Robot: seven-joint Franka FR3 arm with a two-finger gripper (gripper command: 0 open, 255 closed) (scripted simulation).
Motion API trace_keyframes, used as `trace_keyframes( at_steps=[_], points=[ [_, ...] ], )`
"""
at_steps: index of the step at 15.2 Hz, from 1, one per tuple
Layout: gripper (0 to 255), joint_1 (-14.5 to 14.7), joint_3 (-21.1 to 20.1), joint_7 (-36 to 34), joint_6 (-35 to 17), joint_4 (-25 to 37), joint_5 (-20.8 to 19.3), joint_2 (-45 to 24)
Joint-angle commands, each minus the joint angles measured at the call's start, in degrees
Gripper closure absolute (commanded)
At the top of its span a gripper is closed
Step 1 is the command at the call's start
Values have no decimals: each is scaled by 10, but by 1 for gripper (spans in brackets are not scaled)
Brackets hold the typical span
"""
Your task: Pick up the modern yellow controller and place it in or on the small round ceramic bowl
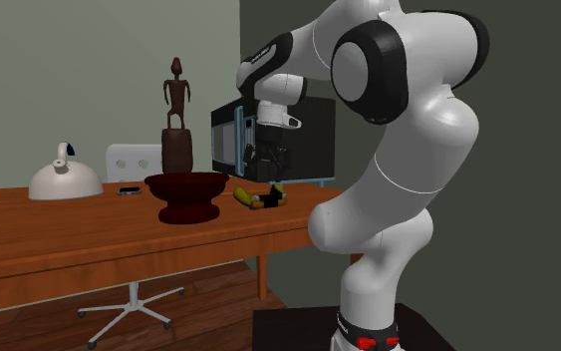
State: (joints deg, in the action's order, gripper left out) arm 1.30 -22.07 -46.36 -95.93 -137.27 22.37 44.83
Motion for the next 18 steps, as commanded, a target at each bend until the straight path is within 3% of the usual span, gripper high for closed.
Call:
trace_keyframes(
  at_steps=[1,2,11,12,16,18],
  points=[
    [0,0,0,0,0,0,0,0],
    [255,0,0,0,0,0,0,0],
    [255,0,0,0,0,0,0,-1],
    [0,0,0,0,0,0,0,-1],
    [0,54,-24,78,-14,-90,-81,150],
    [0,61,-27,84,-23,-105,-86,163]
  ],
)
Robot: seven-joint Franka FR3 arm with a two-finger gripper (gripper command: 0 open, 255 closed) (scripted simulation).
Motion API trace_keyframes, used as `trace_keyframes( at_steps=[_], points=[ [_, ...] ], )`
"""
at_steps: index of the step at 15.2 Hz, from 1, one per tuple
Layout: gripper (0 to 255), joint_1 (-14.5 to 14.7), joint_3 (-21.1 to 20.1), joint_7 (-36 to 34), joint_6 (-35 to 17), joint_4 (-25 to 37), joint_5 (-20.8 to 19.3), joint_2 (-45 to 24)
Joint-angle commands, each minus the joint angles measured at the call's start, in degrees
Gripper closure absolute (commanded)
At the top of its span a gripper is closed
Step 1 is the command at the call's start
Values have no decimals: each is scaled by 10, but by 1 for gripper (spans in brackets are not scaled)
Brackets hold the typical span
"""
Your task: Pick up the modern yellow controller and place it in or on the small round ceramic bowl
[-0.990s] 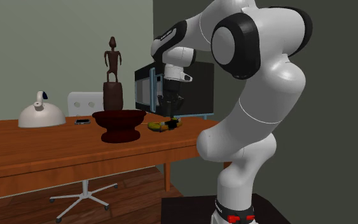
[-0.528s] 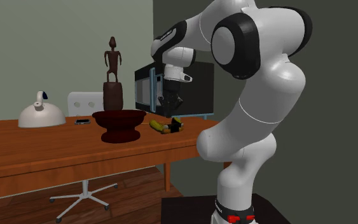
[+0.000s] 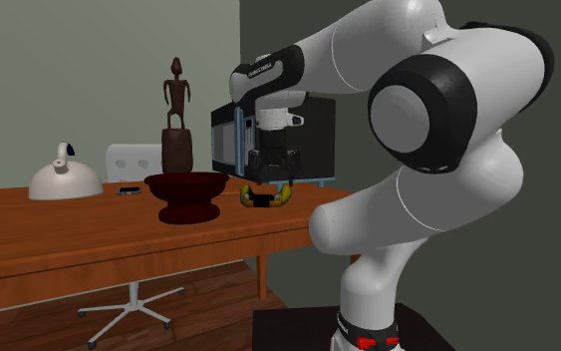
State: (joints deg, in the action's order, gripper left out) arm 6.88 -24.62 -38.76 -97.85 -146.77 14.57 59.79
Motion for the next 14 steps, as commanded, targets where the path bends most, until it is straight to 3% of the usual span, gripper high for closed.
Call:
trace_keyframes(
  at_steps=[1,6,14],
  points=[
    [0,6,-3,8,-11,-18,-6,13],
    [0,9,-14,10,-53,-60,4,13],
    [0,9,-14,10,-53,-60,4,13]
  ],
)
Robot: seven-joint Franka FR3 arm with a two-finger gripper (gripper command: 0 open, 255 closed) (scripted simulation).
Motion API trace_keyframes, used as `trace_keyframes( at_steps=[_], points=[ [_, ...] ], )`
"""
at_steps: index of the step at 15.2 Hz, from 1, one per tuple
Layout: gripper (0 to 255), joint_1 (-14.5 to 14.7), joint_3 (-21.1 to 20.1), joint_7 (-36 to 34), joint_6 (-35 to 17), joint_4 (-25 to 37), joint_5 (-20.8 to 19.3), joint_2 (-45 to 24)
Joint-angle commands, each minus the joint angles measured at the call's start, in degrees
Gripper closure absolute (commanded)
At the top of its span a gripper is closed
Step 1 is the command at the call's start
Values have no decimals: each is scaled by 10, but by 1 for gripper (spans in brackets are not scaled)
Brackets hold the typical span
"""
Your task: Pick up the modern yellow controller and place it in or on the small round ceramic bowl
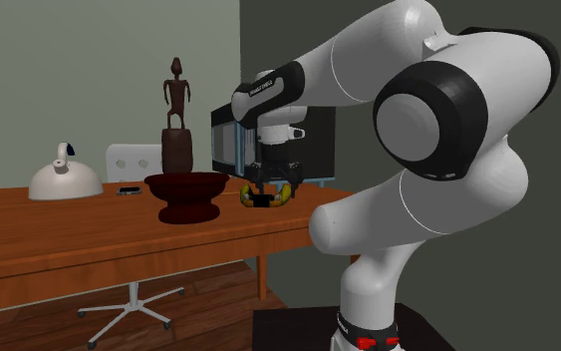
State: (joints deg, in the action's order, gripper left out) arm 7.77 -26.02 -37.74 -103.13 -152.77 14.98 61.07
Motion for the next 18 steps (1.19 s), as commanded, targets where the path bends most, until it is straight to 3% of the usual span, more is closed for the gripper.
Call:
trace_keyframes(
  at_steps=[1,10,18],
  points=[
    [255,0,0,0,0,0,0,0],
    [255,0,0,0,0,0,0,0],
    [255,-12,19,4,52,65,-19,-12]
  ],
)
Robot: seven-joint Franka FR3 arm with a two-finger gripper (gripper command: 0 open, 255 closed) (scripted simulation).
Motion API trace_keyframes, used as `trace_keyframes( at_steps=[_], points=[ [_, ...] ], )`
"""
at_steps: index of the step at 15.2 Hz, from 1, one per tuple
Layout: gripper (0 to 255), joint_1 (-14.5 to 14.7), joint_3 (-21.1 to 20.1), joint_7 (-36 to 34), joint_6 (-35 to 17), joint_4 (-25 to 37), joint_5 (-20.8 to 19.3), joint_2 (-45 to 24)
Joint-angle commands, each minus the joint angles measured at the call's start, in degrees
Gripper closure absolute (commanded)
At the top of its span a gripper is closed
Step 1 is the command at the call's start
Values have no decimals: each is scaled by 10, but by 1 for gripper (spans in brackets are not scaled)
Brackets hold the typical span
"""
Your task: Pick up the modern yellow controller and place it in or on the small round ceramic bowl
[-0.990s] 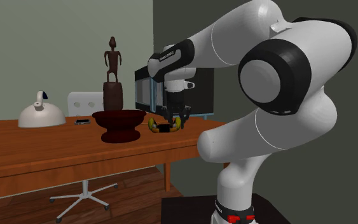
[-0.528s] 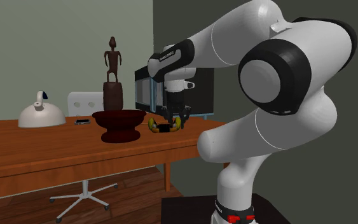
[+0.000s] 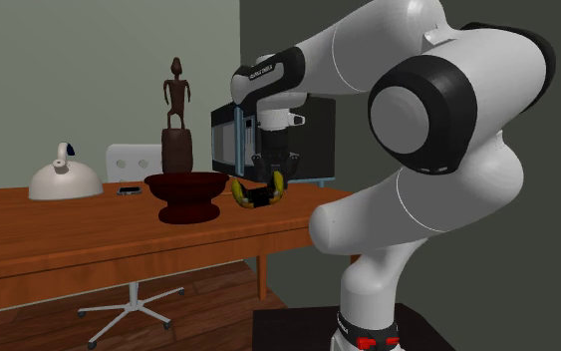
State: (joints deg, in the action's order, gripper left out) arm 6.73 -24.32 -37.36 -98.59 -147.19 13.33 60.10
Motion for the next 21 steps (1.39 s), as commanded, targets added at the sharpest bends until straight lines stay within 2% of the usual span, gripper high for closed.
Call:
trace_keyframes(
  at_steps=[1,11,12,13,16,17,18,21],
  points=[
    [255,-3,4,1,13,17,-4,-4],
    [255,-17,22,4,75,106,-23,-30],
    [255,-15,22,4,70,97,-22,-26],
    [0,-15,22,4,70,97,-22,-26],
    [0,-98,-9,-225,179,123,74,-49],
    [0,-121,-15,-305,207,125,111,-54],
    [0,-131,-16,-360,221,125,134,-57],
    [0,-91,-6,-379,192,95,127,-59]
  ],
)
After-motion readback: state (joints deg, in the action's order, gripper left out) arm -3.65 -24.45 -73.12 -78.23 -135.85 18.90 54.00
